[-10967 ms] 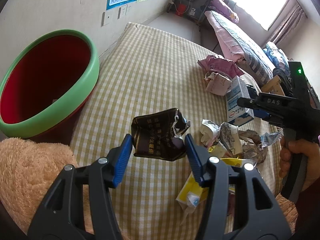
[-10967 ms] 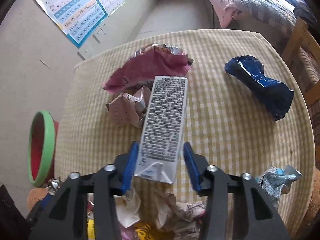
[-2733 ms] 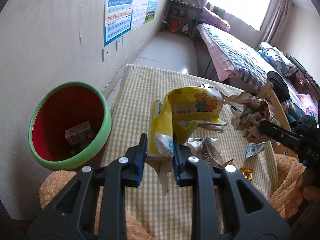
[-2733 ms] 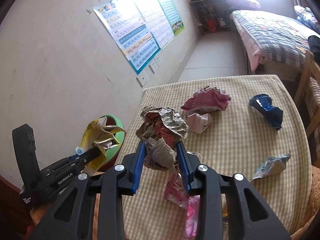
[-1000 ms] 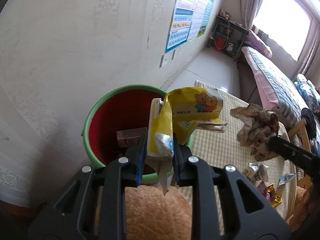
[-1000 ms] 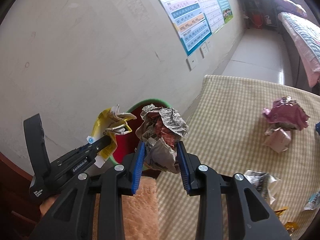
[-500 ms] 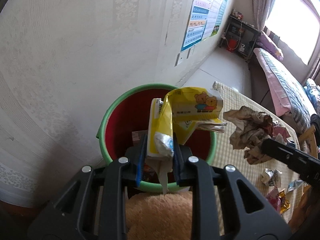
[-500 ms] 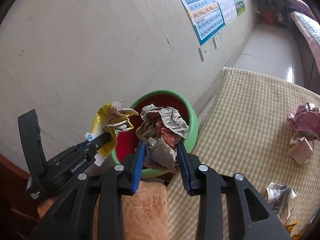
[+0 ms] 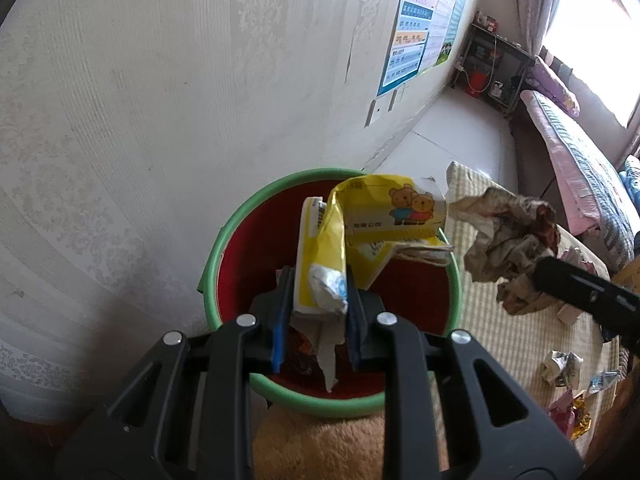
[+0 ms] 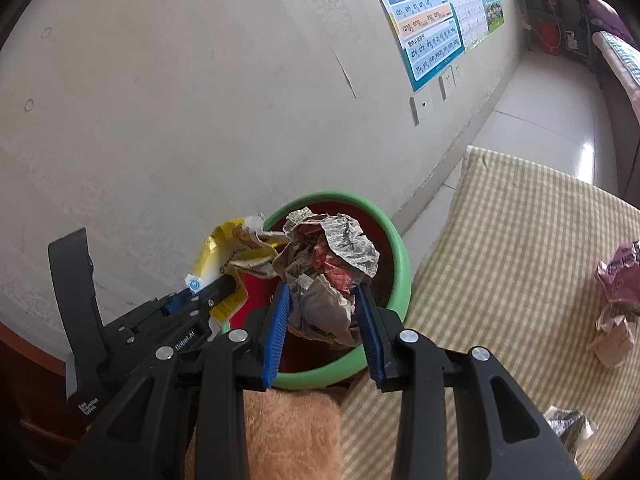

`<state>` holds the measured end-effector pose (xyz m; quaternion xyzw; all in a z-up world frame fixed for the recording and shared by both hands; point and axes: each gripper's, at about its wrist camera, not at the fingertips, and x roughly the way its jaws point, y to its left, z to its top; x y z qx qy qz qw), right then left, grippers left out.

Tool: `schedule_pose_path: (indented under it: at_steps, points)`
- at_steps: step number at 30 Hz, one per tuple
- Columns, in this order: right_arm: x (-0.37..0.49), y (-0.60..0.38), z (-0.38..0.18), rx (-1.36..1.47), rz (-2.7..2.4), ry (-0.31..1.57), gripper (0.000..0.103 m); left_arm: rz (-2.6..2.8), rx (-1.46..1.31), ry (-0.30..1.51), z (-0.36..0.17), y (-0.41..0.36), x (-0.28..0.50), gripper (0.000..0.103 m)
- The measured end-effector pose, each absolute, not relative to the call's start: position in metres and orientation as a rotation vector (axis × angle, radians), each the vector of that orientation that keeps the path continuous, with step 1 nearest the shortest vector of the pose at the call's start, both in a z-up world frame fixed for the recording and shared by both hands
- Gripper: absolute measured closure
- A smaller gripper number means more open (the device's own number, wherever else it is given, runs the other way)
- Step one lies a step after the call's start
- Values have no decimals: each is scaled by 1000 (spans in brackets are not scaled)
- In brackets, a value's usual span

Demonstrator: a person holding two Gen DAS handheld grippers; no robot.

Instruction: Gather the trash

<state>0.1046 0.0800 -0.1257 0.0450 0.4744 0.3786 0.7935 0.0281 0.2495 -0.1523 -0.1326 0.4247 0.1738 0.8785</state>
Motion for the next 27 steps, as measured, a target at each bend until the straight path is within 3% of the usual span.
schedule_pose_path:
  at_steps: [5,6,7,8,9,18,27]
  points:
    - [109,89,-127,92,818,1025,67,384,-279,898,-159,257,30,79]
    - [110,90,-128,96,820,1026,64,388,-283,899,-161,258,30,75]
    - [110,90,-129,104,825,1028,57,391,-288,902,-162,260,30,68]
    - [110,91,-131,113,833,1035,51,395,-292,904,-163,261,30,45]
    - [110,91,-131,119,841,1040,50,402,-295,892,-163,262,28,38]
    - [102,80,-128,129,839,1034,50,397,-318,889,-161,259,21,37]
    - [73,-12,-116,88,700,965,47,313,-299,874,-143,219,11,37]
